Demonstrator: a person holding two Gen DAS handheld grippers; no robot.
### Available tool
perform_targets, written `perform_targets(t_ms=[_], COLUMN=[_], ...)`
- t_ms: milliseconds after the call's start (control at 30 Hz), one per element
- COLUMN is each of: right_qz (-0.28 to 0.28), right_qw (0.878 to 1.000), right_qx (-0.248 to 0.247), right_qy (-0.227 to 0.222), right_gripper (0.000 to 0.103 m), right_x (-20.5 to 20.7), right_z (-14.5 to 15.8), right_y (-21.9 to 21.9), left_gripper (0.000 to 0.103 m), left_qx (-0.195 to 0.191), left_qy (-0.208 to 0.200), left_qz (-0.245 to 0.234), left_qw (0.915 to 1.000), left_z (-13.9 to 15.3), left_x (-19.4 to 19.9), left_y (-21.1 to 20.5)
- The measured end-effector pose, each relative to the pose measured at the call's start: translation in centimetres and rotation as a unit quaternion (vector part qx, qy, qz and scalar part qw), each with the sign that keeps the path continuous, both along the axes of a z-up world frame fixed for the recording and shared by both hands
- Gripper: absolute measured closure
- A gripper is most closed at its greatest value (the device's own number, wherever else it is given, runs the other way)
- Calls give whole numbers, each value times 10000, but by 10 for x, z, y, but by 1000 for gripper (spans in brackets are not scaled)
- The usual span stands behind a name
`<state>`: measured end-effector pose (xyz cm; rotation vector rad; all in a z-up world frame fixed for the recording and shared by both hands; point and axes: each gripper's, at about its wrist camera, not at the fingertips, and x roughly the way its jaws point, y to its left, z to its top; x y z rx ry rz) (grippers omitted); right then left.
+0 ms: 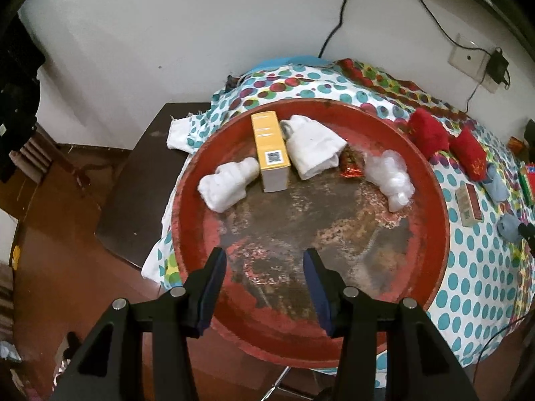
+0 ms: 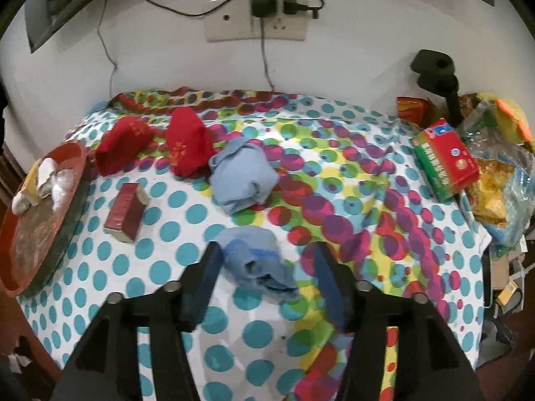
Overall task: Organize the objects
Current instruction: 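Lift the light-blue sock with the right tool toward the red tray, then lower the light-blue sock onto the red tray and open the right tool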
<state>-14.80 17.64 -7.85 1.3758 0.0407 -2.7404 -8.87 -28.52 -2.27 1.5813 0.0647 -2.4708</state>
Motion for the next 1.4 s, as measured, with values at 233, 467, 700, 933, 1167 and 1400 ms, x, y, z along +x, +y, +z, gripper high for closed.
perform_targets(t_ms=[233, 467, 700, 933, 1167, 1400], right_qz=[340, 488, 504, 1223, 2044, 2744], right_qw=[9987, 9968, 9977, 9922, 9787, 9612], right_qx=[-116, 485, 386, 247, 164, 253], right_qy=[-374, -401, -216, -15, 77, 90], right_gripper=[46, 65, 69, 69, 69, 69], right_x=[-12, -10, -6, -2, 9, 25], right_z=[-23, -33, -15, 14, 28, 31], right_y=[-17, -37, -50, -111, -188, -256], left_gripper=[54, 54, 54, 54, 54, 54], left_qx=[-10, 42, 104, 136, 161, 202], left_qy=[-73, -46, -38, -1, 41, 93], left_qz=[-96, -81, 55, 162, 206, 328], left_qw=[9999, 9999, 9999, 9998, 9996, 9992], left_z=[-4, -3, -3, 0, 3, 8], left_x=[-3, -2, 1, 4, 6, 11], left_y=[8, 5, -8, -16, -22, -33])
